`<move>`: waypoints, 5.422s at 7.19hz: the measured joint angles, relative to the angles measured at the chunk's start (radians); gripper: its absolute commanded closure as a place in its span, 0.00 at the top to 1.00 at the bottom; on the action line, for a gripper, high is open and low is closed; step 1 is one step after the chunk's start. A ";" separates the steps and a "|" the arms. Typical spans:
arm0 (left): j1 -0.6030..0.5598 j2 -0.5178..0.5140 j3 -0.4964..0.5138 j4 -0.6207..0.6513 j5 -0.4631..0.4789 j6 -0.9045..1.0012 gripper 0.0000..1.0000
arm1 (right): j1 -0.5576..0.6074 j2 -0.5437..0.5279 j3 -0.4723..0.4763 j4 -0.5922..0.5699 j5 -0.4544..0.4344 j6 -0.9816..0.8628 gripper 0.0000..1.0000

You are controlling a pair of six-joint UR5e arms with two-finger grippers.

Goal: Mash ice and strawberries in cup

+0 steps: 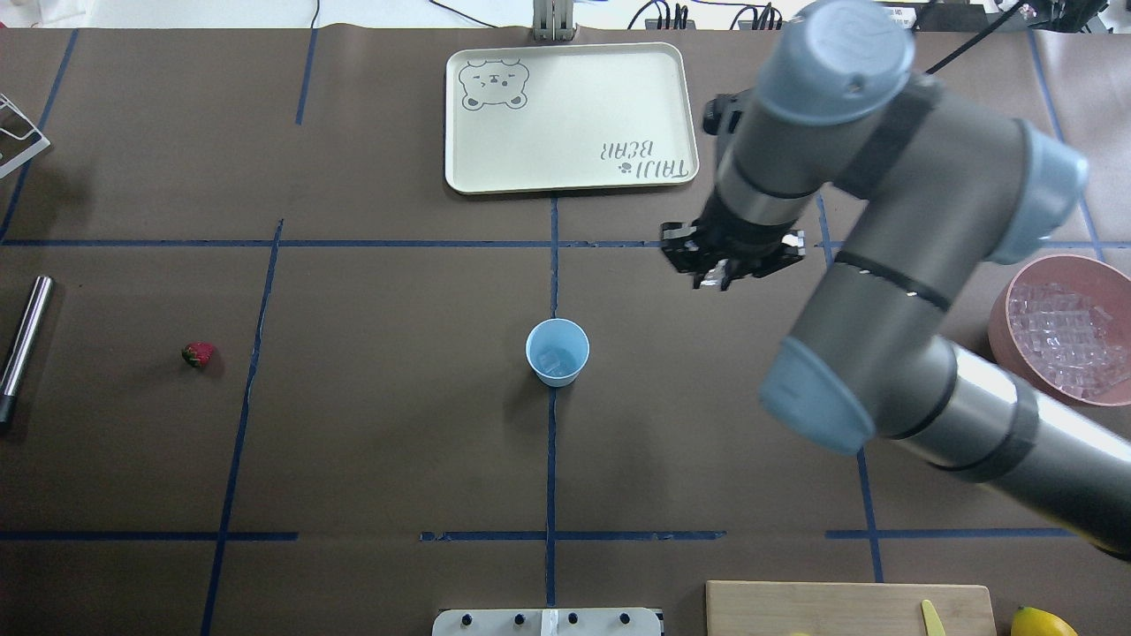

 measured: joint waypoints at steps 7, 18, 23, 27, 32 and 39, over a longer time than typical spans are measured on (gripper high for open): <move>0.001 0.000 0.011 0.000 0.000 0.001 1.00 | -0.187 0.219 -0.330 0.163 -0.124 0.178 0.04; 0.002 -0.005 0.010 -0.002 0.001 -0.022 1.00 | -0.184 0.211 -0.296 0.110 -0.117 0.178 0.99; 0.327 -0.018 -0.020 -0.307 0.063 -0.495 1.00 | 0.029 -0.005 -0.042 0.110 -0.091 -0.043 1.00; 0.724 -0.108 -0.049 -0.491 0.323 -1.054 0.99 | 0.412 -0.279 0.018 0.118 0.112 -0.639 1.00; 0.930 -0.162 -0.001 -0.490 0.498 -1.189 0.95 | 0.703 -0.462 -0.031 0.123 0.278 -1.056 1.00; 0.935 -0.199 0.087 -0.491 0.500 -1.178 0.89 | 0.759 -0.517 -0.032 0.123 0.339 -1.099 1.00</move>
